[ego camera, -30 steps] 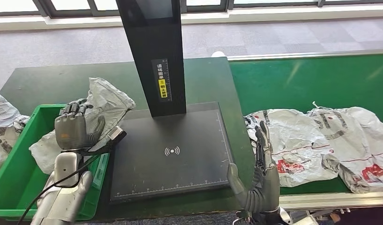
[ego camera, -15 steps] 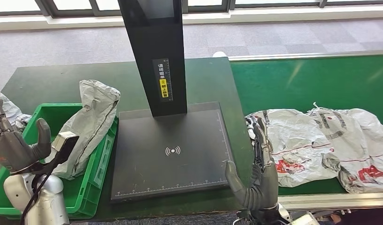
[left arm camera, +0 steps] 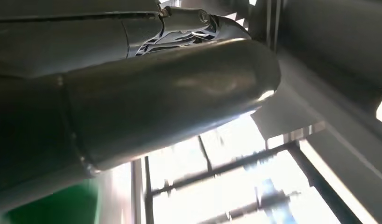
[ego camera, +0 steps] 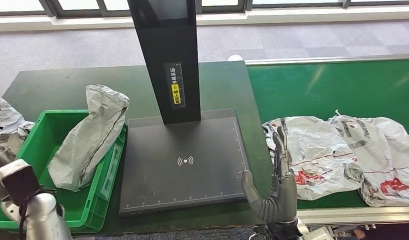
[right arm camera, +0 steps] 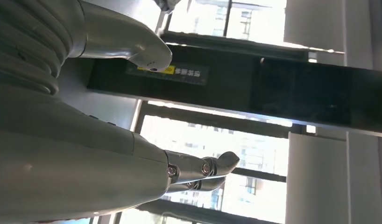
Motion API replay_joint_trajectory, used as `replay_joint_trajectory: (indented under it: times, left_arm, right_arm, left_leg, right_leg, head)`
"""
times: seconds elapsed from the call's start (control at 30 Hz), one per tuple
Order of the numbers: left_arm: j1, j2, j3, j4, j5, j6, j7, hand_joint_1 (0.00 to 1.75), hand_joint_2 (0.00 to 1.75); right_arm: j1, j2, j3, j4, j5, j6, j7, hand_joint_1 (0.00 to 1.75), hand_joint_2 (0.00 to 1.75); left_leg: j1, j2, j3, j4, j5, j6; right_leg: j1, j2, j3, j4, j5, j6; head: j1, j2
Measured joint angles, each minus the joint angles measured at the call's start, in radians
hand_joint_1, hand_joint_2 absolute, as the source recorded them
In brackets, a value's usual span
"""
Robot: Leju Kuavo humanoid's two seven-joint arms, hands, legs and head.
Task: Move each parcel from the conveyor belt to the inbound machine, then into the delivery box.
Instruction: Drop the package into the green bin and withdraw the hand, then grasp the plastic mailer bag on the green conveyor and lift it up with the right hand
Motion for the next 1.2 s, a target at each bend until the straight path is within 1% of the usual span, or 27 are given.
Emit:
replay_joint_trajectory:
  times: [0.07,0.13,0.2,0.27,0.3,0.37,0.43,0.53,0.63,0.7,0.83,0.93,1.03,1.2]
  left_arm:
    - [0.043,0.001,-0.141,-0.001,0.116,-0.150,0.022,0.00,0.87]
    - [0.093,0.002,-0.279,-0.001,0.219,-0.326,0.001,0.00,0.87]
    - [0.138,0.003,-0.400,0.001,0.263,-0.492,-0.032,0.00,0.00]
    - [0.169,0.007,-0.504,0.002,0.255,-0.626,-0.044,0.00,0.00]
    - [0.178,0.009,-0.550,0.004,0.241,-0.677,-0.044,0.00,0.00]
    - [0.188,0.012,-0.623,0.011,0.207,-0.730,-0.045,0.00,0.00]
    - [0.194,0.012,-0.667,0.018,0.183,-0.747,-0.045,0.00,0.00]
    - [0.205,0.010,-0.688,0.025,0.175,-0.759,-0.045,0.00,0.00]
    - [0.217,0.009,-0.688,0.025,0.179,-0.762,-0.045,0.00,0.00]
    - [0.222,0.009,-0.688,0.025,0.181,-0.762,-0.045,0.00,0.00]
    - [0.223,0.008,-0.688,0.025,0.180,-0.762,-0.045,0.00,0.00]
    - [0.226,0.005,-0.688,0.025,0.175,-0.754,-0.045,0.00,0.00]
    - [0.229,0.003,-0.687,0.025,0.171,-0.749,-0.045,0.00,0.00]
    - [0.231,0.002,-0.687,0.035,0.160,-0.730,-0.045,0.00,0.00]
  right_arm:
    - [0.009,0.019,-0.041,0.014,0.081,-0.028,0.027,0.00,1.75]
    - [0.005,0.036,-0.101,0.044,0.184,-0.069,0.096,0.00,1.75]
    - [-0.012,0.041,-0.176,0.092,0.294,-0.109,0.187,0.00,1.75]
    - [-0.044,0.040,-0.251,0.156,0.412,-0.141,0.267,0.00,1.75]
    - [-0.065,0.038,-0.287,0.191,0.481,-0.161,0.308,0.00,1.75]
    - [-0.109,0.029,-0.354,0.265,0.619,-0.201,0.395,0.00,1.75]
    - [-0.149,0.013,-0.420,0.341,0.741,-0.232,0.477,0.00,1.75]
    - [-0.213,-0.027,-0.524,0.483,0.868,-0.263,0.557,0.00,1.75]
    - [-0.274,-0.075,-0.611,0.637,0.918,-0.294,0.580,0.00,1.75]
    - [-0.303,-0.099,-0.647,0.711,0.927,-0.304,0.581,0.00,1.75]
    - [-0.333,-0.121,-0.680,0.797,0.934,-0.309,0.584,0.00,1.75]
    - [-0.358,-0.133,-0.693,0.857,0.958,-0.307,0.607,0.00,1.75]
    - [-0.408,-0.159,-0.705,0.949,0.988,-0.318,0.625,0.00,1.75]
    - [-0.506,-0.196,-0.712,1.120,1.003,-0.321,0.613,0.00,1.75]
  left_leg:
    - [0.000,-0.003,0.000,0.000,0.000,0.001]
    - [0.000,-0.002,-0.001,0.000,-0.001,0.001]
    - [-0.001,-0.001,-0.001,0.000,-0.001,0.003]
    - [-0.002,-0.001,-0.001,0.001,-0.001,0.004]
    - [-0.003,-0.001,-0.001,0.001,-0.001,0.005]
    - [-0.004,-0.001,-0.001,0.001,-0.001,0.005]
    - [-0.004,-0.002,-0.001,0.001,-0.001,0.006]
    - [-0.005,-0.001,-0.001,0.001,-0.001,0.006]
    - [-0.005,-0.002,-0.001,0.001,-0.001,0.006]
    - [-0.005,-0.002,-0.001,0.001,-0.001,0.006]
    - [-0.005,-0.002,-0.001,0.001,-0.001,0.006]
    - [-0.005,-0.002,-0.001,0.001,0.000,0.006]
    - [-0.005,-0.001,-0.001,0.001,0.000,0.006]
    - [-0.005,-0.001,-0.001,0.001,0.000,0.007]
  right_leg:
    - [0.000,-0.003,0.002,0.000,-0.001,0.001]
    - [-0.001,-0.003,0.003,0.000,0.000,0.001]
    - [-0.003,-0.002,0.003,-0.001,0.000,0.002]
    - [-0.005,-0.002,0.002,-0.001,0.001,0.003]
    - [-0.005,-0.002,0.002,-0.001,0.001,0.004]
    - [-0.006,-0.003,0.002,-0.001,0.001,0.004]
    - [-0.006,-0.003,0.003,-0.001,0.001,0.004]
    - [-0.006,-0.003,0.003,-0.001,0.001,0.004]
    - [-0.006,-0.003,0.003,-0.001,0.001,0.004]
    - [-0.006,-0.003,0.003,-0.001,0.001,0.004]
    - [-0.005,-0.003,0.002,-0.001,0.001,0.004]
    - [-0.005,-0.003,0.002,0.000,0.001,0.004]
    - [-0.006,-0.003,0.002,0.000,0.001,0.005]
    - [-0.007,-0.003,0.002,0.000,0.002,0.006]
  head:
    - [0.000,0.000]
    - [0.000,0.000]
    - [0.000,0.000]
    - [0.000,0.000]
    - [0.000,0.000]
    - [0.000,0.000]
    - [0.000,0.000]
    - [0.000,0.000]
    - [0.000,0.000]
    - [0.000,0.000]
    - [0.000,0.000]
    - [0.000,0.000]
    - [0.000,0.000]
    - [0.000,0.000]
